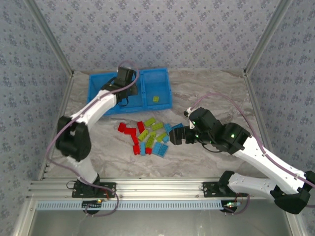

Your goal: Sort the legos into containers by color

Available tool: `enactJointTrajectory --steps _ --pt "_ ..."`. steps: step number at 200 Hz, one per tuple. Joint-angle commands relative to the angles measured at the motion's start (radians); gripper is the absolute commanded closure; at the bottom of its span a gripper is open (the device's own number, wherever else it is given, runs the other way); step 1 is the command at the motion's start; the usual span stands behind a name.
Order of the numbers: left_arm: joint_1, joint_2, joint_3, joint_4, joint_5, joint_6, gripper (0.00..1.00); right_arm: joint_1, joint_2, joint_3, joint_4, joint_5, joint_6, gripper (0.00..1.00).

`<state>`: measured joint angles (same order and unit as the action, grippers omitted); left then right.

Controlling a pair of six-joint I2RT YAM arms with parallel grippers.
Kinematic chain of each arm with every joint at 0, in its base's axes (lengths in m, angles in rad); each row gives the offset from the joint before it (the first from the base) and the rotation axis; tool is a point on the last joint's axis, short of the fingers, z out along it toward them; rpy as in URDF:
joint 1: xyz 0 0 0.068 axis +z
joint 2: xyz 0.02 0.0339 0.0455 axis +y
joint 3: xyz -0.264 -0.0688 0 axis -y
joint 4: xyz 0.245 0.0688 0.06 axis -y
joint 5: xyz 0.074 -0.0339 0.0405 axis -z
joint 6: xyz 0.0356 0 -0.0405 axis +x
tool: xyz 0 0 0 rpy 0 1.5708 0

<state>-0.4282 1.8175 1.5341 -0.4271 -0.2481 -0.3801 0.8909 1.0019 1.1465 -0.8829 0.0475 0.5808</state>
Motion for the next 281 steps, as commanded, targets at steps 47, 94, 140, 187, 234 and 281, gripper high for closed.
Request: enactJointTrajectory --steps 47,94,140,187,234,281 --pt "0.032 0.09 0.168 -0.095 0.035 0.001 0.55 0.009 0.018 0.018 0.022 0.021 0.015 0.01" --pt "-0.038 -0.195 -0.023 -0.091 0.124 -0.044 0.55 0.008 0.026 -0.004 0.035 0.063 0.024 0.0" --pt "-0.337 -0.299 -0.137 -0.078 0.255 0.112 0.54 -0.031 -0.074 -0.039 -0.011 0.176 0.082 0.0" --pt "-0.515 -0.031 -0.011 -0.115 0.249 0.279 0.52 -0.055 -0.285 -0.107 -0.085 0.234 0.139 0.0" --pt "-0.518 0.228 0.17 -0.143 0.279 0.366 0.41 -0.056 -0.378 -0.136 -0.153 0.212 0.165 0.0" --pt "-0.513 0.362 0.237 -0.164 0.254 0.394 0.4 -0.056 -0.399 -0.143 -0.161 0.212 0.165 0.01"
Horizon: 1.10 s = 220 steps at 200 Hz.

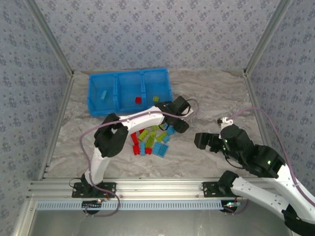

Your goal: Sort the legos into containers by color

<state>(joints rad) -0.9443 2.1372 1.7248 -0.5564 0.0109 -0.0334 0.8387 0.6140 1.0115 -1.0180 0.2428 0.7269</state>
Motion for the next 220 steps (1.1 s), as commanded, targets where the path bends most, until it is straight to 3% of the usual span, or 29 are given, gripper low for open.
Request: enactJointTrajectory --steps 1,42,66,79,92,133,168,196,220 --pt "0.003 0.044 0.047 -0.034 -0.005 0.047 0.4 -0.003 -0.011 -0.008 -0.025 0.017 0.019 0.01" --pt "0.019 0.113 0.064 -0.03 0.003 0.049 0.47 -0.004 -0.01 -0.007 -0.02 0.0 0.018 0.01" --pt "0.026 0.128 0.065 -0.02 0.024 0.036 0.61 -0.003 -0.01 -0.011 -0.03 -0.011 0.021 0.0" --pt "0.027 0.128 0.071 -0.025 0.027 0.021 0.76 -0.004 -0.01 -0.012 -0.035 -0.011 0.026 0.01" --pt "0.027 0.114 0.068 -0.025 0.034 0.004 0.85 -0.004 -0.01 -0.015 -0.035 -0.014 0.032 0.01" --pt "0.027 -0.046 0.011 0.015 0.031 -0.045 0.85 -0.001 -0.007 -0.021 -0.01 -0.029 0.033 0.0" --pt "0.047 -0.277 -0.097 0.068 -0.09 -0.103 0.85 -0.003 0.013 -0.031 0.015 -0.049 0.024 0.01" --pt "0.132 -0.442 -0.207 0.078 -0.192 -0.167 0.85 -0.001 0.037 -0.046 0.045 -0.064 0.02 0.0" --pt "0.288 -0.554 -0.323 0.094 -0.22 -0.233 0.84 0.0 0.051 -0.059 0.068 -0.068 0.018 0.0"
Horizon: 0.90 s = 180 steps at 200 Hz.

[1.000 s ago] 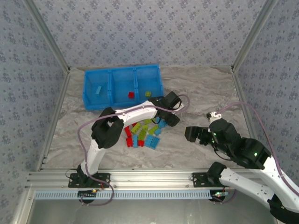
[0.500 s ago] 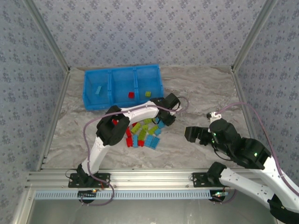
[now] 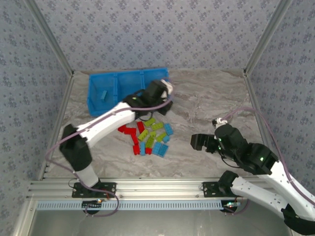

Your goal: Sort the legos into containers by color

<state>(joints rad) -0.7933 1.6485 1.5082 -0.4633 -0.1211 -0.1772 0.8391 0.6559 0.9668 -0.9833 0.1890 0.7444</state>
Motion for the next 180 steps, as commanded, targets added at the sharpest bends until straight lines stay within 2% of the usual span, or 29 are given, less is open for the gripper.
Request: enactJointTrajectory --steps 1,36,66,103,124,134,155,180 --pt "0.146 -0.069 -0.111 0.003 -0.089 -0.092 0.84 0.0 0.01 -0.015 0.035 -0.014 0.001 0.0" --pt "0.435 -0.088 -0.193 0.006 -0.088 -0.165 0.84 -0.001 0.034 -0.026 0.067 -0.018 -0.006 0.0" --pt "0.585 -0.008 -0.165 -0.002 -0.027 -0.198 0.84 -0.002 0.055 -0.02 0.074 -0.022 -0.012 0.0" --pt "0.67 0.093 -0.096 -0.015 -0.063 -0.228 0.78 -0.001 0.063 0.002 0.057 -0.027 -0.011 0.0" --pt "0.701 0.148 -0.037 -0.049 -0.035 -0.236 0.62 -0.001 0.06 0.007 0.051 -0.023 -0.006 0.0" --pt "0.705 0.154 -0.017 -0.065 -0.039 -0.238 0.58 -0.001 0.06 0.007 0.052 -0.023 -0.005 0.0" --pt "0.706 0.092 -0.036 -0.052 -0.026 -0.258 0.56 -0.001 0.066 0.01 0.051 -0.023 0.001 0.0" --pt "0.697 -0.076 -0.103 -0.04 0.031 -0.295 0.55 0.001 0.091 0.025 0.056 -0.03 0.012 0.0"
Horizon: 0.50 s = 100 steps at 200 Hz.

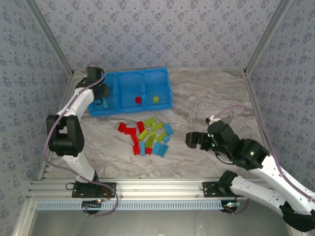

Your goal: Sort the legos into containers by color

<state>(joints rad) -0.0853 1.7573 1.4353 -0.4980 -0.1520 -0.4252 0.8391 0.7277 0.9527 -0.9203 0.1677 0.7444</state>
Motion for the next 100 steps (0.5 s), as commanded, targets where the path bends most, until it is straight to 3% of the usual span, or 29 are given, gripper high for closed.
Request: enactJointTrajectory --steps 1,25,69,100 --pt "-0.012 -0.193 -0.032 -0.006 0.063 -0.05 0.55 0.002 0.022 0.039 -0.007 -0.009 0.01 0.0" --pt "-0.092 -0.409 -0.103 -0.027 0.107 -0.04 0.55 0.02 0.103 0.066 0.028 -0.016 -0.006 0.0" --pt "-0.388 -0.736 -0.237 -0.223 0.136 0.104 0.48 0.092 0.424 0.161 0.206 -0.08 -0.069 0.01" --pt "-0.519 -0.877 -0.334 -0.401 0.138 0.009 0.43 0.104 0.71 0.284 0.342 -0.15 -0.106 0.01"
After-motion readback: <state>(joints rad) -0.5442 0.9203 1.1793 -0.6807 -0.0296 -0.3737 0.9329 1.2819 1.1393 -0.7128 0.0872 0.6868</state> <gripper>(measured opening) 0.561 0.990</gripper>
